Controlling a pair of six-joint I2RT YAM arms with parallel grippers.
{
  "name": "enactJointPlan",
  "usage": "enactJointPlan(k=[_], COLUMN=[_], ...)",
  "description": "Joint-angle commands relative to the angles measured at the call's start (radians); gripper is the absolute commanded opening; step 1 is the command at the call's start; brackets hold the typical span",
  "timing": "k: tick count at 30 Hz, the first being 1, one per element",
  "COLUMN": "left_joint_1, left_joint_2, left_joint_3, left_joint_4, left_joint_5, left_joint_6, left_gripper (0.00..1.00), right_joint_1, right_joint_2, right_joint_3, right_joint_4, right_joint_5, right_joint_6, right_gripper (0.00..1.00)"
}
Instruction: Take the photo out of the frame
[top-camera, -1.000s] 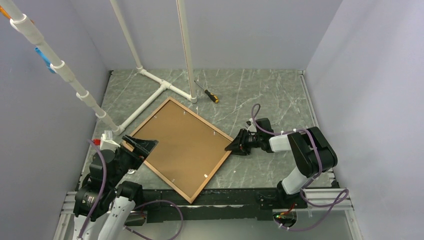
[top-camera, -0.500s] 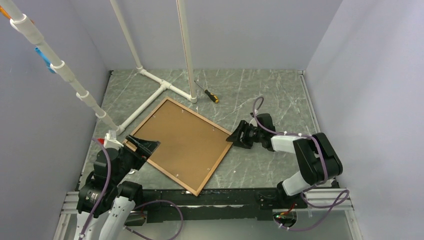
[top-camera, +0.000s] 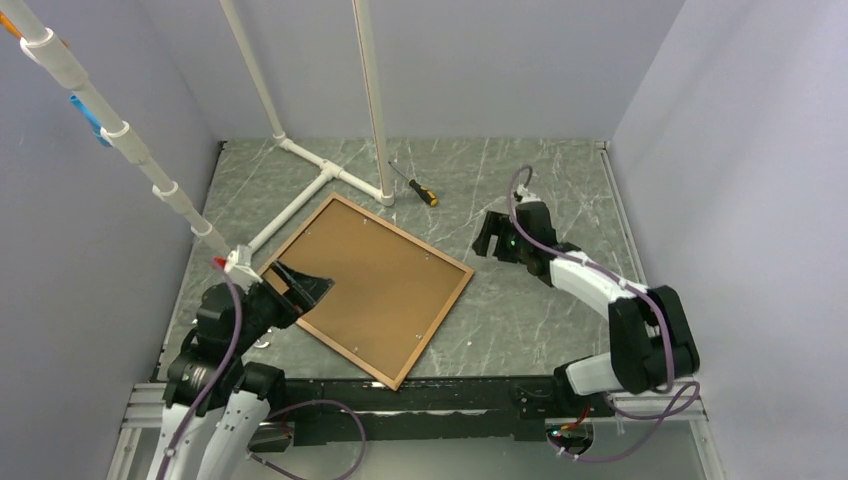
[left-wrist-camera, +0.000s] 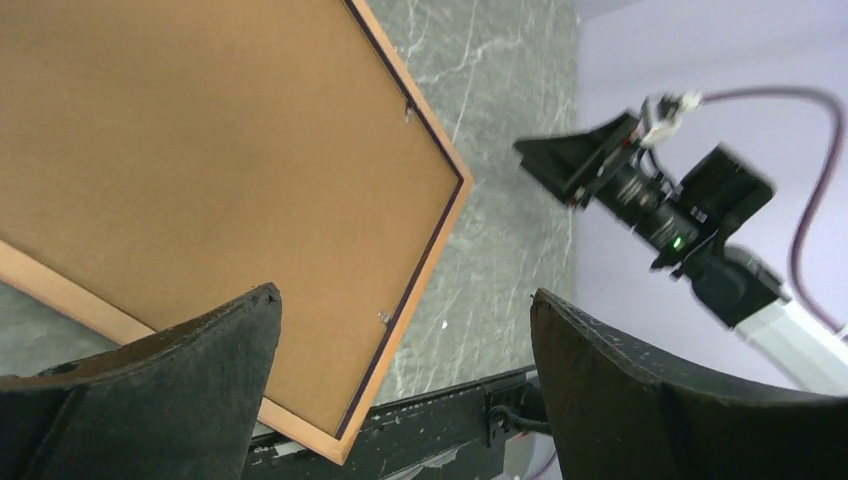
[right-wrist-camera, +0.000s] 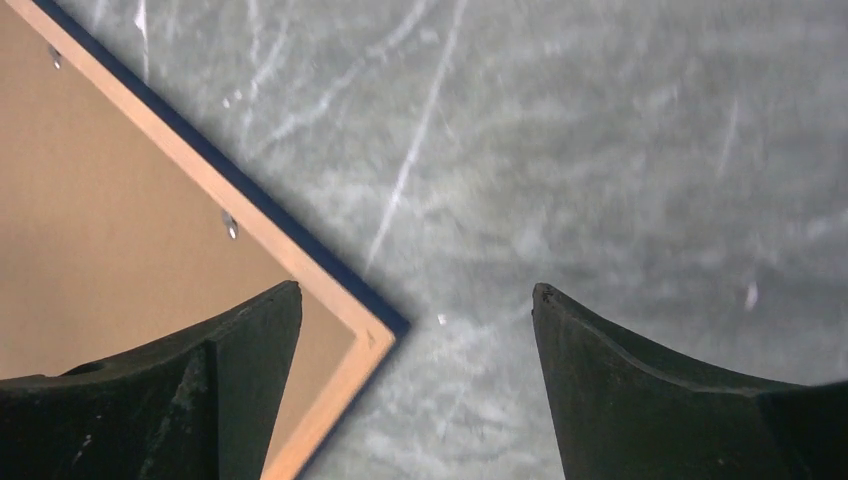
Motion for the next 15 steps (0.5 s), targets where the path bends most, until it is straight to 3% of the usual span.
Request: enactJointPlan(k=[1, 4, 11, 15], left_joint_1=[-0.001, 0.000, -0.001, -0.001], left_joint_2=[0.097, 0.153, 0.263, 0.348], left_joint_3=[-0.094, -0.150, -0.225, -0.093], left_joint_4=[0.169, 0.254, 0.453, 0.319], left_joint_5=[0.144, 0.191, 0.286, 0.251], left_joint_6=[0.058, 0.077, 0.066, 0.183], left_gripper=[0.97, 0.97, 0.99, 0.99], right_joint_1=[0.018, 0.019, 0.024, 0.010], right_joint_2=[0.121, 0.210, 0.472, 0.558], right_joint_3=[0.151, 0.220, 0.459, 0.518], right_joint_4=[0.088, 0.148, 0.115, 0.143], right_joint_5=[0.065, 0.017, -0.030, -0.052], right_joint_6=[-0.047, -0.015, -0.083, -0.078], right_gripper=[0.89, 0.99, 1.00, 1.00])
